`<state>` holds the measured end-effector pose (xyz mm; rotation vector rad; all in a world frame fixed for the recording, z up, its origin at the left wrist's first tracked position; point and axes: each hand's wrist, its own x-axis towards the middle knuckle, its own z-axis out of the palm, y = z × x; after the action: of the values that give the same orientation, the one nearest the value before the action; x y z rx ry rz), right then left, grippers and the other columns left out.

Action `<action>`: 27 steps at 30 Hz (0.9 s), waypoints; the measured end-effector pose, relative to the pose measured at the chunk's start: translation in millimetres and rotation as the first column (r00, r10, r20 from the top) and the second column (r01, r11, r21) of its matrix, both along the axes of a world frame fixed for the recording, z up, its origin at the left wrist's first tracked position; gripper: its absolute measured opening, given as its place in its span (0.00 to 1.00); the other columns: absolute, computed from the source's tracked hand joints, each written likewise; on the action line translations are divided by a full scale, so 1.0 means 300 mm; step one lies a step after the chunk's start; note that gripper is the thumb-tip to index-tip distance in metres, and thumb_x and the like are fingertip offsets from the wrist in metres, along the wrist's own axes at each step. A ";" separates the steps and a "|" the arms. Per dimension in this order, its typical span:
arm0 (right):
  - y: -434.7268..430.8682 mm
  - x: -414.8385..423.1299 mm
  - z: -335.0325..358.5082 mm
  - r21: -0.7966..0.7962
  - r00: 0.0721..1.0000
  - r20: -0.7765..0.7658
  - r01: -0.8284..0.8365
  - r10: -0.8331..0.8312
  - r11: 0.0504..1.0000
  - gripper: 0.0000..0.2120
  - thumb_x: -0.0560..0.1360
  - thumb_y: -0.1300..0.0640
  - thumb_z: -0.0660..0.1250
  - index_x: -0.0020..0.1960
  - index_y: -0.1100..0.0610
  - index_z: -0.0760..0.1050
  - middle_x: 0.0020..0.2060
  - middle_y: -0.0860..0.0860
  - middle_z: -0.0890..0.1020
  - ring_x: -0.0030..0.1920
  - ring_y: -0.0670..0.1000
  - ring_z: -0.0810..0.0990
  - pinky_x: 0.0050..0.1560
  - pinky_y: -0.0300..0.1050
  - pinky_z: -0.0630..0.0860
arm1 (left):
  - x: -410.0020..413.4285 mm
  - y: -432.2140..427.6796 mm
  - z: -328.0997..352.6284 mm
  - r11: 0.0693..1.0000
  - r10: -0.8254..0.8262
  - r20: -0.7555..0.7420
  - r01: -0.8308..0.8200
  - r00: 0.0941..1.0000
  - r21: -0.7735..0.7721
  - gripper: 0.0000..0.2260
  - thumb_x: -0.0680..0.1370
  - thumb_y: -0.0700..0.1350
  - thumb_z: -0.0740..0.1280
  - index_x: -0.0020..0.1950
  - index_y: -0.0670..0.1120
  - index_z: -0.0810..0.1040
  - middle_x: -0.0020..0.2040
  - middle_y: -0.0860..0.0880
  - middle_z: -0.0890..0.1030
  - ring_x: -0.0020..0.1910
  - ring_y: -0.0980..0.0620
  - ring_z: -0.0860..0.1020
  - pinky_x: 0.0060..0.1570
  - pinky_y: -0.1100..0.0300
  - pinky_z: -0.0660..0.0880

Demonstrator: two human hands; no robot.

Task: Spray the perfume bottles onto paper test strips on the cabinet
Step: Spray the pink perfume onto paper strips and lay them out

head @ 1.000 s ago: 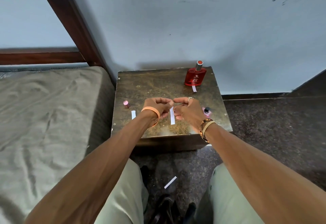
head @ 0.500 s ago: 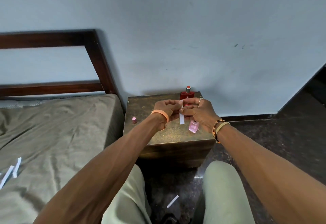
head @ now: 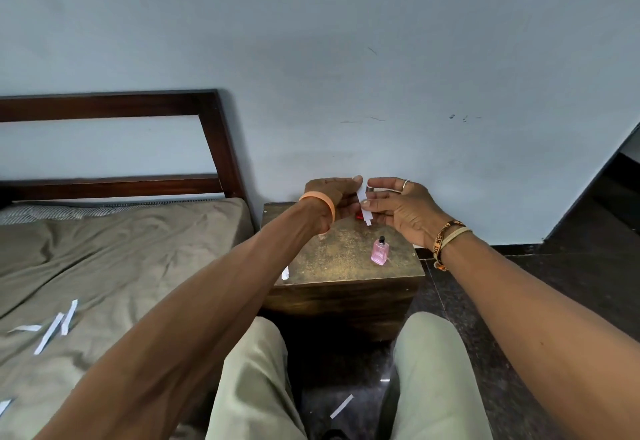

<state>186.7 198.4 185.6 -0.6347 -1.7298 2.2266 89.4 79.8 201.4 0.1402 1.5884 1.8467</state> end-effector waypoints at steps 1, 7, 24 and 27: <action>0.001 0.009 0.009 -0.016 1.000 -0.008 -0.022 0.022 1.000 0.22 0.66 0.74 0.73 0.58 0.61 0.78 0.42 0.56 0.86 0.48 0.58 0.85 0.55 0.55 0.81 | 0.000 -0.005 0.012 1.000 -0.006 0.006 0.006 1.000 0.000 0.05 0.73 0.39 0.73 0.41 0.41 0.78 0.27 0.48 0.81 0.30 0.52 0.79 0.31 0.62 0.81; -0.016 0.039 0.034 0.038 0.998 -0.045 -0.032 0.034 0.999 0.22 0.66 0.77 0.72 0.57 0.62 0.78 0.42 0.57 0.85 0.43 0.56 0.85 0.48 0.50 0.83 | -0.013 -0.011 0.037 0.989 -0.025 -0.022 0.028 0.999 0.148 0.02 0.75 0.41 0.71 0.45 0.44 0.80 0.37 0.49 0.84 0.36 0.51 0.81 0.37 0.62 0.80; -0.050 0.019 0.009 0.549 0.960 -0.104 0.273 -0.260 0.790 0.05 0.71 0.61 0.74 0.47 0.54 0.84 0.42 0.49 0.85 0.43 0.46 0.83 0.46 0.38 0.81 | -0.036 -0.007 0.001 0.988 -0.062 0.012 0.060 0.998 0.140 0.17 0.73 0.55 0.71 0.52 0.43 0.81 0.46 0.46 0.79 0.40 0.50 0.79 0.41 0.58 0.81; -0.063 0.014 -0.005 0.898 0.925 -0.300 0.356 -0.232 0.258 0.06 0.72 0.60 0.72 0.49 0.54 0.85 0.43 0.49 0.84 0.43 0.46 0.81 0.45 0.41 0.79 | -0.035 -0.026 -0.019 0.982 -0.085 0.021 0.080 0.996 0.171 0.13 0.73 0.49 0.73 0.51 0.41 0.81 0.45 0.44 0.81 0.40 0.49 0.81 0.44 0.58 0.82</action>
<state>191.0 179.4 184.1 -0.4277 -2.1917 0.6294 78.8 71.9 195.8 0.2517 1.3846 1.9093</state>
